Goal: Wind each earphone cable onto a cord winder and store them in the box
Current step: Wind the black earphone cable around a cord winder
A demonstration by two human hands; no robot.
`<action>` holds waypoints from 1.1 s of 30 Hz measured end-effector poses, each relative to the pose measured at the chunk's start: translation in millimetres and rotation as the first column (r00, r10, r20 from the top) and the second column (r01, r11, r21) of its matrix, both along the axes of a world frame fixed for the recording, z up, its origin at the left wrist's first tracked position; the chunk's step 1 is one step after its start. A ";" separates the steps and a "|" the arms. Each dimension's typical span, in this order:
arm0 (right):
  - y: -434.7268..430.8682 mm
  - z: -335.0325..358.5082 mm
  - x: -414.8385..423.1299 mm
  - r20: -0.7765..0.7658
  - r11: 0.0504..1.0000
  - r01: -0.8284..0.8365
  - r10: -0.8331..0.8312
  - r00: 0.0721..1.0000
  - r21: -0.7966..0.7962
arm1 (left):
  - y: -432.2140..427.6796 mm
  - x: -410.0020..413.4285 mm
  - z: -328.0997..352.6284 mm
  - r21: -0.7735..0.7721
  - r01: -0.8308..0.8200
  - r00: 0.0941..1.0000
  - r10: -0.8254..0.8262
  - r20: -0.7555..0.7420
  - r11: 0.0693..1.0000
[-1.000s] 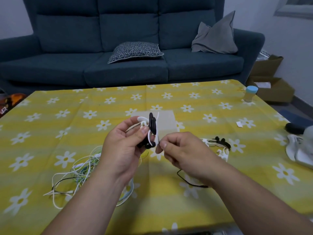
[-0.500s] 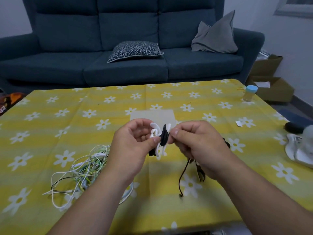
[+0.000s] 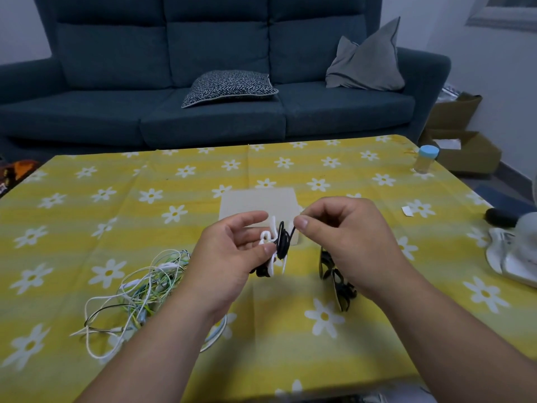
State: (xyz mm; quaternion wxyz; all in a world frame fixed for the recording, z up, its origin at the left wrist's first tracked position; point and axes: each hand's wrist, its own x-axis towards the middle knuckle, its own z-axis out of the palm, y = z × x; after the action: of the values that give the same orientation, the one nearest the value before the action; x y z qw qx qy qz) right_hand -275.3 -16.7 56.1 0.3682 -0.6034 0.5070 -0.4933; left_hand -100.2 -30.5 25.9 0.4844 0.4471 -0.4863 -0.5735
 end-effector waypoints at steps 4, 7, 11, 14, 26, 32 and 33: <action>9.5 3.5 3.1 -0.018 0.957 -0.288 0.289 0.957 0.031 | -3.1 -1.4 -1.1 0.069 -0.085 0.993 0.090 -0.072 0.994; 11.3 0.2 6.8 -0.132 0.893 -0.414 0.438 0.889 0.178 | -4.6 -0.3 2.3 0.173 -0.103 0.963 0.142 -0.231 0.980; 8.6 -6.7 9.3 -0.457 0.880 -0.296 0.451 0.767 0.372 | -3.5 4.0 7.9 0.253 -0.035 0.927 0.126 -0.354 0.967; 5.9 -8.7 8.6 -0.633 0.918 -0.109 0.345 0.694 0.381 | -0.1 5.9 11.0 0.244 0.041 0.929 0.053 -0.367 0.969; 6.4 -18.6 20.2 -0.627 0.922 -0.141 0.351 0.696 0.360 | 3.2 4.5 13.7 0.213 -0.013 0.932 0.089 -0.351 0.977; 12.2 -3.3 18.8 -0.148 0.890 -0.334 0.392 0.908 0.312 | -3.0 10.3 10.3 0.106 -0.163 0.944 0.187 -0.272 0.981; 12.6 -1.3 17.5 -0.113 0.894 -0.335 0.382 0.917 0.296 | -3.3 10.0 9.3 0.090 -0.170 0.945 0.188 -0.267 0.981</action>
State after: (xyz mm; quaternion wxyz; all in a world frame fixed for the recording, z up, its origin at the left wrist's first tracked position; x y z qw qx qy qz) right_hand -257.8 -4.1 54.8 0.4879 -0.6700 0.4785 -0.2900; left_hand -90.2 -33.9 35.1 0.5822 0.4212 -0.3530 -0.5992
